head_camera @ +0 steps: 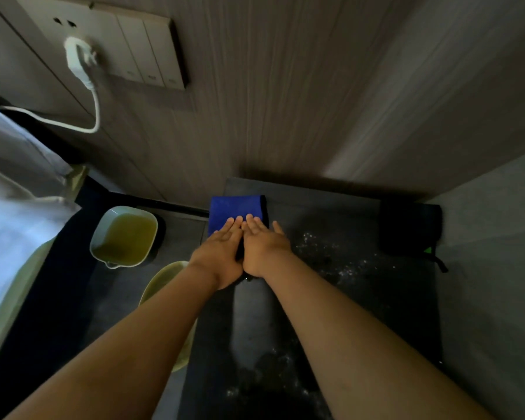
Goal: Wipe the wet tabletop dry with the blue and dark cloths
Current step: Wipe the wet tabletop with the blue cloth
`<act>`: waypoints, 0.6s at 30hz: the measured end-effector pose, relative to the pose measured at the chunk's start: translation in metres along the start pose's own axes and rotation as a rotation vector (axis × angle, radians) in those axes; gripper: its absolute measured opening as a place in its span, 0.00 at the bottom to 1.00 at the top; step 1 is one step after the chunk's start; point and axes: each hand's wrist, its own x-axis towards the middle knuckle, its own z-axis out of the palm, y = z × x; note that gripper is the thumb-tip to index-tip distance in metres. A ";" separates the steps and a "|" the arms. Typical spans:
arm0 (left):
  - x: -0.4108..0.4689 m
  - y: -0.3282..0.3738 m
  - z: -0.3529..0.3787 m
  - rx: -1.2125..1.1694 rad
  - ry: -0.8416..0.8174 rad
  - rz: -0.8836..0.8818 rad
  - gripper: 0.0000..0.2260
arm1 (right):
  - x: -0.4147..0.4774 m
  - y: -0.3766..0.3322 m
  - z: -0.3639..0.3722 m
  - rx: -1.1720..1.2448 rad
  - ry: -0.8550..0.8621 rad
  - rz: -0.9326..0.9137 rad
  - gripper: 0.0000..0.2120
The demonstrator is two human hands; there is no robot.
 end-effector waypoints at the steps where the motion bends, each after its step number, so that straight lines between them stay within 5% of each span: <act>1: 0.000 -0.001 0.002 -0.005 0.010 0.004 0.37 | 0.001 -0.001 0.001 -0.004 0.003 0.010 0.40; 18: 0.004 0.033 0.010 0.055 -0.007 -0.015 0.36 | -0.011 0.038 0.010 0.015 0.033 -0.024 0.36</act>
